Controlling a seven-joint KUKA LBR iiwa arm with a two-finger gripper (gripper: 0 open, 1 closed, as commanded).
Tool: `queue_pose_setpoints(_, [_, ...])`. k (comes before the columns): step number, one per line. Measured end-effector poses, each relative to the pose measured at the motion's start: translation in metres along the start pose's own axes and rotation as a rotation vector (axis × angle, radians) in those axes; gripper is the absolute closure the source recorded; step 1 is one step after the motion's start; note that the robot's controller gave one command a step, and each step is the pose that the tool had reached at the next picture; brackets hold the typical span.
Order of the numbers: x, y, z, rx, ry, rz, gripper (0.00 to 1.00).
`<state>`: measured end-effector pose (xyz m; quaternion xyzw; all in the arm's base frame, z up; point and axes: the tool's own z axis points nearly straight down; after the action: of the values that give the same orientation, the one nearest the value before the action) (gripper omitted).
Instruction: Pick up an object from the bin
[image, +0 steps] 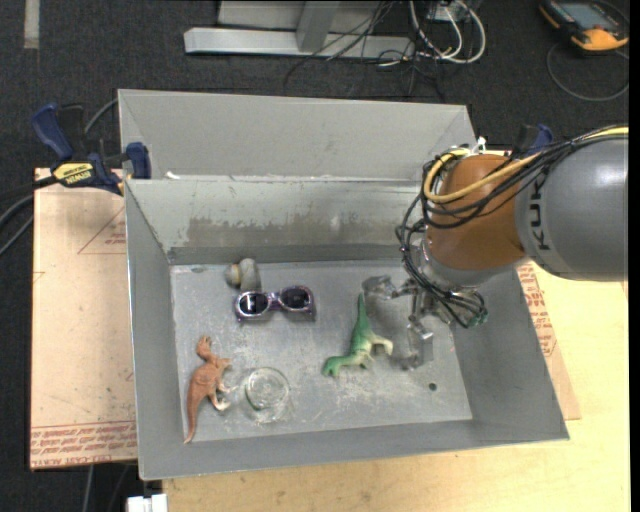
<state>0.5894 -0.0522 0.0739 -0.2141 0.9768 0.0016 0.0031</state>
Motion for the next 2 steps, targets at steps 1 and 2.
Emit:
queue_pose_setpoints(1, [0.0,0.0,0.0,0.0,0.0,0.0,0.0])
queue_pose_setpoints(2, [-0.003,0.026,0.003,0.0,-0.002,-0.165,0.0])
